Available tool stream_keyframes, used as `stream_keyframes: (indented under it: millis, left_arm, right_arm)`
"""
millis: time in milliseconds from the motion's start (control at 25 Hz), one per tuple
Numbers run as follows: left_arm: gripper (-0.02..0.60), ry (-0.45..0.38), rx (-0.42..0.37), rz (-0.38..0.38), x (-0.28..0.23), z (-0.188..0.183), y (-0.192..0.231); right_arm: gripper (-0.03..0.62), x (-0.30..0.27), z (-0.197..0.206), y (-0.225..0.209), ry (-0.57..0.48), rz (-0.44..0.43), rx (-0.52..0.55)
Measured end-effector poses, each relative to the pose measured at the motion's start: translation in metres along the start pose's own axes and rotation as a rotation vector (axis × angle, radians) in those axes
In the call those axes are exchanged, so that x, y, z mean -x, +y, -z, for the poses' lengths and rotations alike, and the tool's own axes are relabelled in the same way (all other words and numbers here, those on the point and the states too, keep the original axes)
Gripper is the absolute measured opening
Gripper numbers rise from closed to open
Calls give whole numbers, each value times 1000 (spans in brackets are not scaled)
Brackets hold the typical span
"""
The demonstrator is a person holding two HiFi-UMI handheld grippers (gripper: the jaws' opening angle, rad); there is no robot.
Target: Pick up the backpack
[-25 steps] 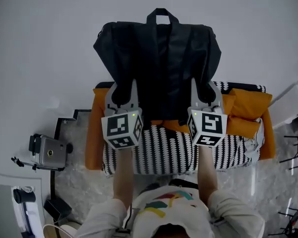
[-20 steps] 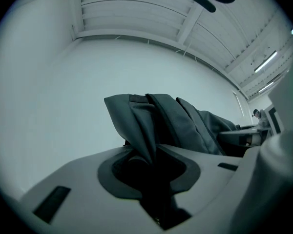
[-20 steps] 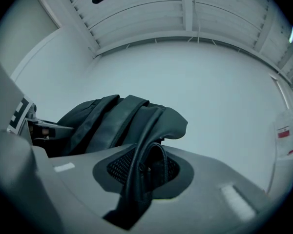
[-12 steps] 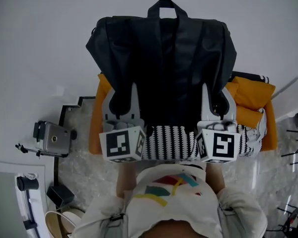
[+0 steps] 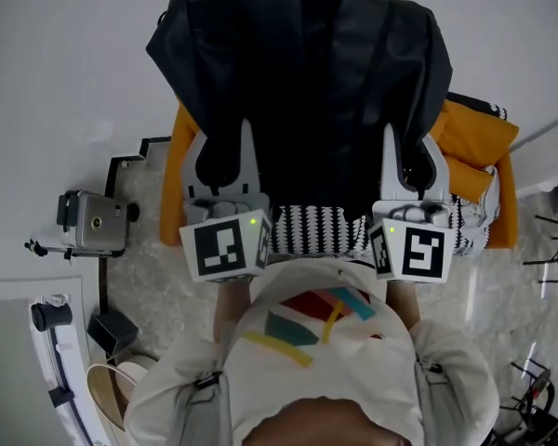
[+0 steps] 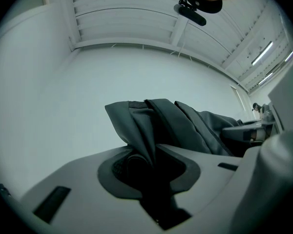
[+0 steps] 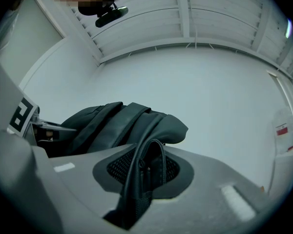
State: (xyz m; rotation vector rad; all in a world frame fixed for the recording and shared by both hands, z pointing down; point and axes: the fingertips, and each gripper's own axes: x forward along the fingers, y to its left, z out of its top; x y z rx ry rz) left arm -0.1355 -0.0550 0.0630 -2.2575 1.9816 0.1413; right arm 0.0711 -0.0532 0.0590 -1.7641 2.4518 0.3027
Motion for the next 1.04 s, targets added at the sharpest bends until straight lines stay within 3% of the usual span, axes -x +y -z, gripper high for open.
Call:
stream_keyframes:
  millis: [1040]
  left_arm:
    - [104, 0, -4, -15, 18, 2, -3]
  right_arm:
    - [83, 15, 5, 2, 16, -5, 23]
